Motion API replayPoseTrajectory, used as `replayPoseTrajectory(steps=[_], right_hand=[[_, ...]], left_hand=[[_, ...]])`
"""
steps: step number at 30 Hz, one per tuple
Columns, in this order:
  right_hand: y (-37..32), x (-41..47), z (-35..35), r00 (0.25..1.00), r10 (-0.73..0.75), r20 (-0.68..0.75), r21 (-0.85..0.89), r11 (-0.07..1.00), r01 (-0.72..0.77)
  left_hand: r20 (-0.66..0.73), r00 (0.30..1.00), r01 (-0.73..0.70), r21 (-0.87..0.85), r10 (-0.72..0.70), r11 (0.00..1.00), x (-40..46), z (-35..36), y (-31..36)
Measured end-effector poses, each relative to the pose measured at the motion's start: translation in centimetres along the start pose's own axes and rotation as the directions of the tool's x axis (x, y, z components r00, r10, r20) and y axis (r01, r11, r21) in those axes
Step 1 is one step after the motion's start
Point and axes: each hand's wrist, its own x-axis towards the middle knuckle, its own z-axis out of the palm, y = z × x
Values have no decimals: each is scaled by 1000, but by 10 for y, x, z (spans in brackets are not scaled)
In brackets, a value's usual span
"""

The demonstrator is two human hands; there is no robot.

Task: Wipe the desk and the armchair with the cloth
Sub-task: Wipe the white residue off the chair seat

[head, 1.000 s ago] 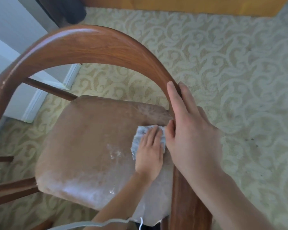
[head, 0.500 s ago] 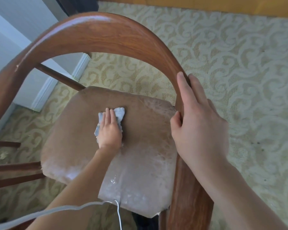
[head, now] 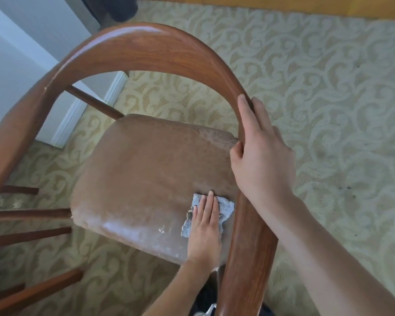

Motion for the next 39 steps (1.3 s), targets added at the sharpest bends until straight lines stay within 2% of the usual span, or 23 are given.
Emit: replayPoseTrajectory(steps=[2,3,4,5,7,8,10,15,18,23,26,27,30,32,34,37,39], right_hand=[[0,0,0,1000,-8,-3,3,1000,8],[1,1,-1,1000,-9,-4,1,1000,9],[2,1,0,1000,-5,-7,5,1000,5],[5,1,-1,1000,3,-14,11,1000,-3],[4,-1,2,1000,7,-31,2,1000,-7],[4,0,3,999,3,-34,-9,1000,-4],[2,0,5,1000,-8,-24,-23,1000,8],[2,0,4,1000,-3,-27,-32,999,3],[2,0,6,999,-14,-39,-43,999,12],[4,1,6,999,-9,-36,-31,999,8],[4,1,4,1000,-11,-9,-18,1000,11],[4,2,4,1000,-6,-4,-12,1000,5],[4,2,4,1000,7,-1,1,1000,-7],[4,2,4,1000,12,-6,0,1000,-12],[4,2,5,1000,5,-3,-2,1000,-5],[6,2,5,1000,3,1,-10,1000,-3],[5,2,4,1000,17,7,-2,1000,-17]], left_hand=[[60,994,-89,16,88,996,6,-7,-24],[32,995,-98,24,97,995,13,-13,-41],[-17,999,-37,27,37,999,21,-20,-62],[-82,993,88,23,-85,996,30,-28,-84],[-119,946,306,18,-301,952,39,-46,-131],[-113,930,353,4,-351,935,40,-52,-148],[-144,923,355,-39,-357,934,32,-51,-151],[-52,998,28,-203,-39,979,28,-10,-42],[-53,998,-49,-214,39,976,53,6,0],[32,961,-271,-57,273,961,21,36,19],[7,943,-325,-183,332,928,-10,24,5],[-15,957,-286,-223,290,932,-12,16,-9],[-67,998,-27,-185,15,982,-10,-15,-72],[-125,986,101,-95,-112,990,-9,-34,-119],[-155,961,218,-82,-228,973,-13,-48,-155],[-166,913,360,-101,-372,928,-19,-51,-162],[-142,921,350,-110,-363,930,-29,-45,-145]])
